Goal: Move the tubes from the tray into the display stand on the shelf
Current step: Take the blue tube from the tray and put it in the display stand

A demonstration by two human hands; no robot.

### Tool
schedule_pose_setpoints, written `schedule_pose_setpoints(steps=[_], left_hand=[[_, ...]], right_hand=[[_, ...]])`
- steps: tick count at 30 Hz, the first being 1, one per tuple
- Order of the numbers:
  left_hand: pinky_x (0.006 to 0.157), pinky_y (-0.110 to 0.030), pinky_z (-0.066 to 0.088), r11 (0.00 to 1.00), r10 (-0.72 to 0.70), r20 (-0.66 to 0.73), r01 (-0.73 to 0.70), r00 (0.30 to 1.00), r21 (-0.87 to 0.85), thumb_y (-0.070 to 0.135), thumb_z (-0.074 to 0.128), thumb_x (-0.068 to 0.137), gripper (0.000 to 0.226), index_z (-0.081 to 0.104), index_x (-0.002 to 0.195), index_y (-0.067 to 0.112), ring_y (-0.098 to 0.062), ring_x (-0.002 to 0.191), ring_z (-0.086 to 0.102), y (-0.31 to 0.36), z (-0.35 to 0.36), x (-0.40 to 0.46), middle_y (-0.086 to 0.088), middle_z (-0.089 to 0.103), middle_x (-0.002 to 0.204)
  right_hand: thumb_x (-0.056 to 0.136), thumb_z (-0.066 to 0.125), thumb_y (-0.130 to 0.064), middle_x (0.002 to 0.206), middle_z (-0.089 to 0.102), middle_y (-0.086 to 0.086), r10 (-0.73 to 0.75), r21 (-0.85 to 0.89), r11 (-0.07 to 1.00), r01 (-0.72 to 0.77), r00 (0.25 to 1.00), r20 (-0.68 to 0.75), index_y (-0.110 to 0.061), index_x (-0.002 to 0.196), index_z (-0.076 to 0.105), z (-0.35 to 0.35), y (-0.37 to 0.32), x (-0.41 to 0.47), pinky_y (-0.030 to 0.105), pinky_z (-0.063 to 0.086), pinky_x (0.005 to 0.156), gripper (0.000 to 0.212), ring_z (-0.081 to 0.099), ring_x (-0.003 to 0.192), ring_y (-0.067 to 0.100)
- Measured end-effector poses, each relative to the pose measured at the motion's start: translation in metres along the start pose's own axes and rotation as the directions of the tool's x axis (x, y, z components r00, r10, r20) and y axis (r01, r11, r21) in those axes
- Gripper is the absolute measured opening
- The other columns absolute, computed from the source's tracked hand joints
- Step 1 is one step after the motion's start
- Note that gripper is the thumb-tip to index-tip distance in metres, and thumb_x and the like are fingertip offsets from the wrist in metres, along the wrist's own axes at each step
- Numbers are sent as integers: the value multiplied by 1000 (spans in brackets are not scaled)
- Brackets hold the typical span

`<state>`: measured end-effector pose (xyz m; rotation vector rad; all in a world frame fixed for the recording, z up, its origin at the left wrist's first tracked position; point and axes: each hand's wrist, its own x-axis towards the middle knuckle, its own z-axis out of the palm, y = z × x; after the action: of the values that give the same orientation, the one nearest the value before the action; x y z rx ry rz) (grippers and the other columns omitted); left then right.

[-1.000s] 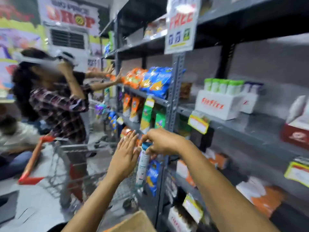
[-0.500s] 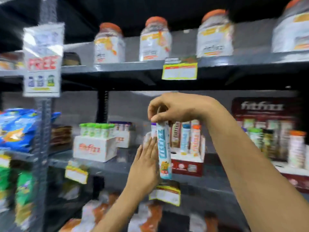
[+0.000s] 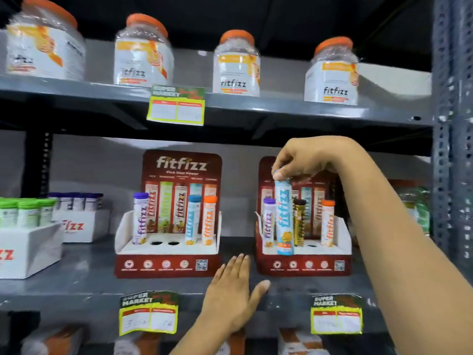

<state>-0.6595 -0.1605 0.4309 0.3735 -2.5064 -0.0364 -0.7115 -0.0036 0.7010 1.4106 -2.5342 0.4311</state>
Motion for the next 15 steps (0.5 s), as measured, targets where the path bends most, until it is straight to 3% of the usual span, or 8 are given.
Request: schedule_pose_setpoints(steps=[3, 7, 11, 15], left_hand=[[115, -35, 17, 989, -118, 105, 108, 988, 100, 68, 11, 88, 81, 29, 144, 14, -20, 140, 24, 2, 8, 7, -6, 30, 153], [112, -32, 23, 971, -197, 82, 183, 977, 151, 62, 18, 92, 72, 33, 143, 14, -19, 138, 29, 7, 10, 9, -5, 34, 151], [111, -32, 25, 965, -237, 115, 219, 965, 146, 52, 23, 93, 63, 34, 143, 15, -19, 138, 30, 12, 8, 15, -5, 33, 152], [113, -34, 19, 962, -265, 256, 235, 929, 141, 53, 20, 94, 65, 24, 147, 16, -20, 142, 22, 11, 4, 27, -5, 22, 156]], right_hand=[[89, 67, -22, 84, 71, 0, 112, 52, 993, -110, 993, -44, -7, 102, 73, -1, 34, 8, 25, 57, 66, 21, 68, 79, 15], [87, 69, -24, 99, 74, 10, 220, 51, 975, -215, 966, -135, -4, 99, 73, 8, 80, 28, 41, 58, 87, 24, 71, 94, 26], [85, 71, -14, 108, 73, 15, 252, 93, 966, -241, 959, -130, 0, 101, 73, 24, 114, 48, 44, 57, 91, 21, 69, 100, 29], [89, 65, -8, 114, 70, 16, 243, 93, 968, -232, 960, -137, -1, 112, 70, 43, 136, 59, 29, 56, 68, 25, 64, 89, 22]])
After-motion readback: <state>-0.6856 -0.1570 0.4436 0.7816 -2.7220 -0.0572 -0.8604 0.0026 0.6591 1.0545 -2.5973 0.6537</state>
